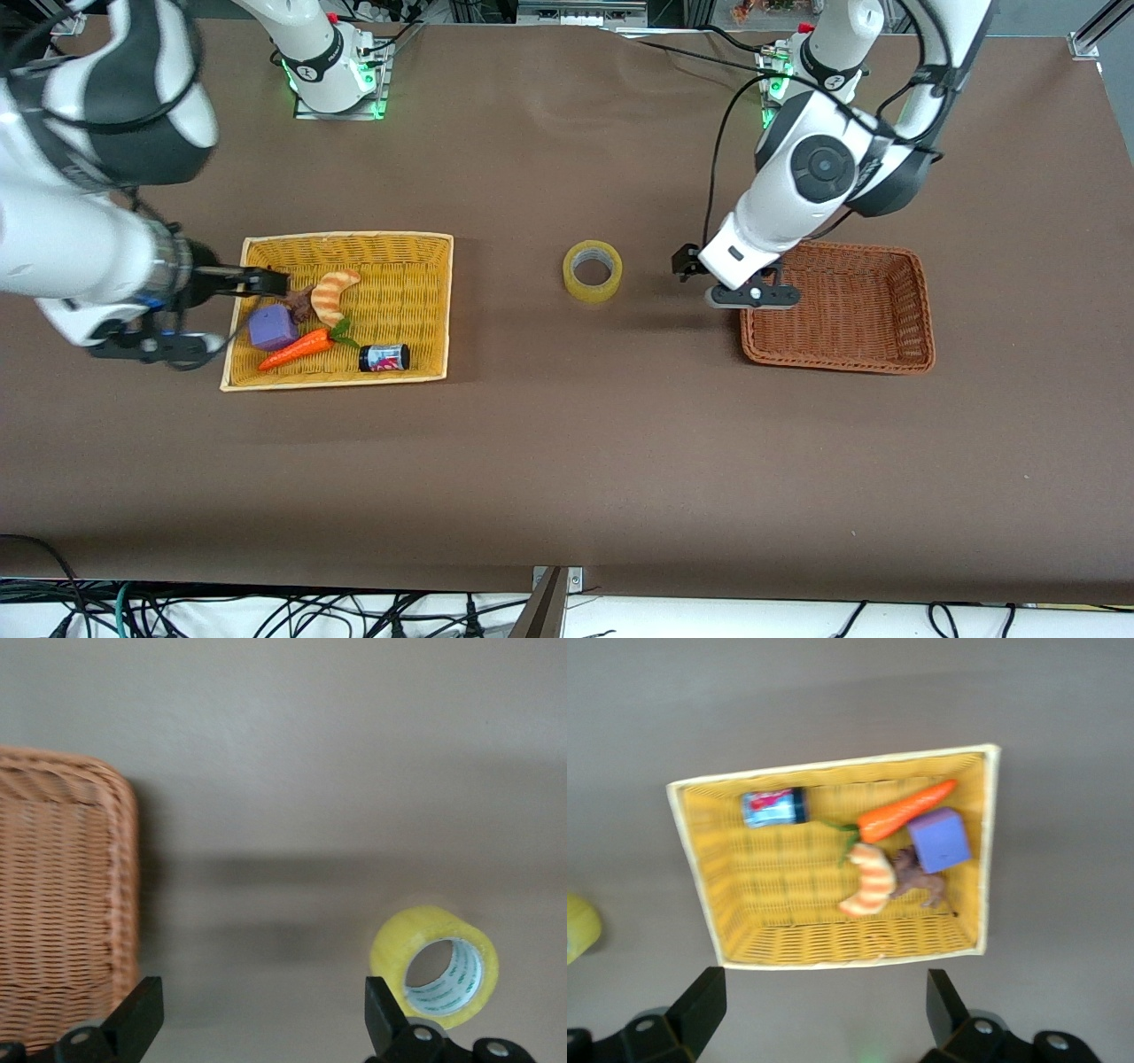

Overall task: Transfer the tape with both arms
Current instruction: 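Reach the left gripper to the tape while the right gripper retracts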

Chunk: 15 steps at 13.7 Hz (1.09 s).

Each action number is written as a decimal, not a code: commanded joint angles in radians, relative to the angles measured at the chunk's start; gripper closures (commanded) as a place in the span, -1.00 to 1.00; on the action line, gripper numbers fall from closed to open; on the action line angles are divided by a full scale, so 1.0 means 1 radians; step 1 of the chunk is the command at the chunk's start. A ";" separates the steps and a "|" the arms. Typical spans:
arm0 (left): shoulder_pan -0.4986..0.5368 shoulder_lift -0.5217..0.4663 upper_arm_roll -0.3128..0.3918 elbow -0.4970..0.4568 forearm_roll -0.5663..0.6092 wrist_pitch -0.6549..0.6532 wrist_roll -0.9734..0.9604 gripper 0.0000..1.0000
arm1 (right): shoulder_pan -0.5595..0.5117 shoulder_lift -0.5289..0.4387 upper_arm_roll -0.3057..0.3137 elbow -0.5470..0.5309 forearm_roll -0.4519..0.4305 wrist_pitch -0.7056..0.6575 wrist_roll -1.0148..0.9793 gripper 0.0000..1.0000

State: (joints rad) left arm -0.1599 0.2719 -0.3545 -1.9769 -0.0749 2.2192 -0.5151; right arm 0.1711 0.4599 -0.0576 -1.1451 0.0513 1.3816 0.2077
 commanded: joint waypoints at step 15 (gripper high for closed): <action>-0.259 0.273 0.063 0.015 0.003 0.250 -0.260 -0.90 | -0.193 -0.448 -0.013 -0.456 -0.061 0.185 -0.162 -1.00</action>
State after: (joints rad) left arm -0.3989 0.5234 -0.3084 -1.9788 -0.0749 2.4475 -0.7747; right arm -0.0078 0.0406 -0.0990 -1.5559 -0.0013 1.5391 0.0651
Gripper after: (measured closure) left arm 0.013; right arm 0.000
